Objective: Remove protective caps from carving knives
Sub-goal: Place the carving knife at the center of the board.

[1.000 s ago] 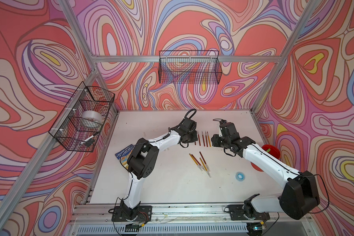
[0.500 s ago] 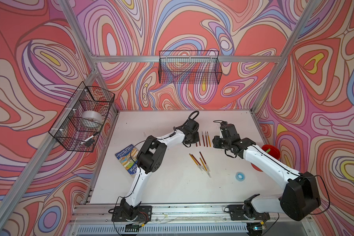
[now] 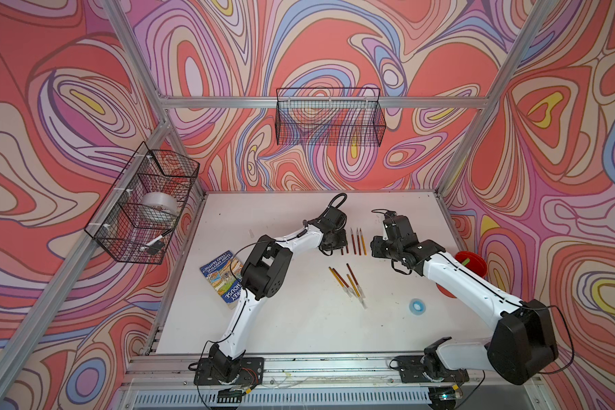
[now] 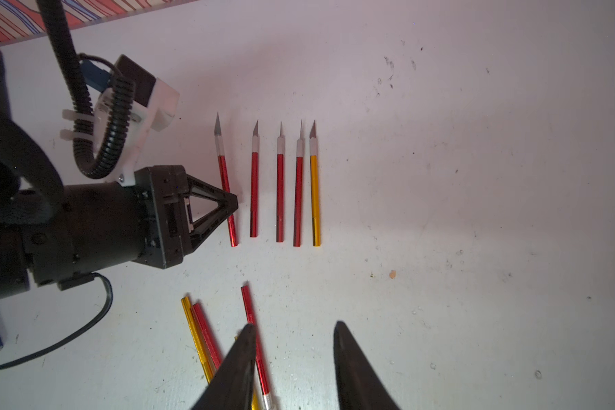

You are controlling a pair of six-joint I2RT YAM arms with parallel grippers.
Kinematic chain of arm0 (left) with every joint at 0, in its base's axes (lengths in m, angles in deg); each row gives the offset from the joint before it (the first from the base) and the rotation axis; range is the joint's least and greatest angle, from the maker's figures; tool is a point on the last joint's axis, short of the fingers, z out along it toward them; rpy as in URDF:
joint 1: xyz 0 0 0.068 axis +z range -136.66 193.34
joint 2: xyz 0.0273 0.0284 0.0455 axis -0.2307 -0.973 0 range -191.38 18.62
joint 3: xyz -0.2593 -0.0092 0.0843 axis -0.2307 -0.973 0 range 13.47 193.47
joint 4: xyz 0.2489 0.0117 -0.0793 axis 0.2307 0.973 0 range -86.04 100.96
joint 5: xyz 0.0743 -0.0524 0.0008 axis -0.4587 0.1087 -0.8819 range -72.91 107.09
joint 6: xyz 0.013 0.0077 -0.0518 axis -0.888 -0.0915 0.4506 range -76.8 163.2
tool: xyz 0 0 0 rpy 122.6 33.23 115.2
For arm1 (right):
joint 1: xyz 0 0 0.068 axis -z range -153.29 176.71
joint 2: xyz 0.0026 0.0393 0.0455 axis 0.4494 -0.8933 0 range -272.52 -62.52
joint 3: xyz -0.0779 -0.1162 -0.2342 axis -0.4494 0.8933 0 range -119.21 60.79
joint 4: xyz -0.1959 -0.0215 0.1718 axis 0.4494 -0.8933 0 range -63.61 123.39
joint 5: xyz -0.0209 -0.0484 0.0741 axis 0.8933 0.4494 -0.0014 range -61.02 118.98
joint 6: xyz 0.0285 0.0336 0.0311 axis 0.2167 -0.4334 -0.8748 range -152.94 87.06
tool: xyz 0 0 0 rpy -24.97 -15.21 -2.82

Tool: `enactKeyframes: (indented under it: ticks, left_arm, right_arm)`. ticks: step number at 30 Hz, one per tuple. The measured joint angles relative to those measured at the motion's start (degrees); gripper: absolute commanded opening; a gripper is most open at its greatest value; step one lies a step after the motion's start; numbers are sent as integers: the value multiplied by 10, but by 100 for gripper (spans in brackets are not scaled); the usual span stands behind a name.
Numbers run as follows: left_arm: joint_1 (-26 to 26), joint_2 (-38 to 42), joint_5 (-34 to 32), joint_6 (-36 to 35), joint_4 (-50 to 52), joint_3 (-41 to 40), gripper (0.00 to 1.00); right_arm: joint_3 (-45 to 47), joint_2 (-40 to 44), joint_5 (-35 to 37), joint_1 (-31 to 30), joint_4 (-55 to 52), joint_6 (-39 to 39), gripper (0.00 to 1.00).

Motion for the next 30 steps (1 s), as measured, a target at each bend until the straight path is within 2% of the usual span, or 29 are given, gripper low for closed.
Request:
enactKeyframes:
  ticks: [30]
  left_arm:
    - [1, -5, -6, 0, 8, 0, 18]
  right_arm:
    - [4, 30, 7, 3, -13, 0, 40]
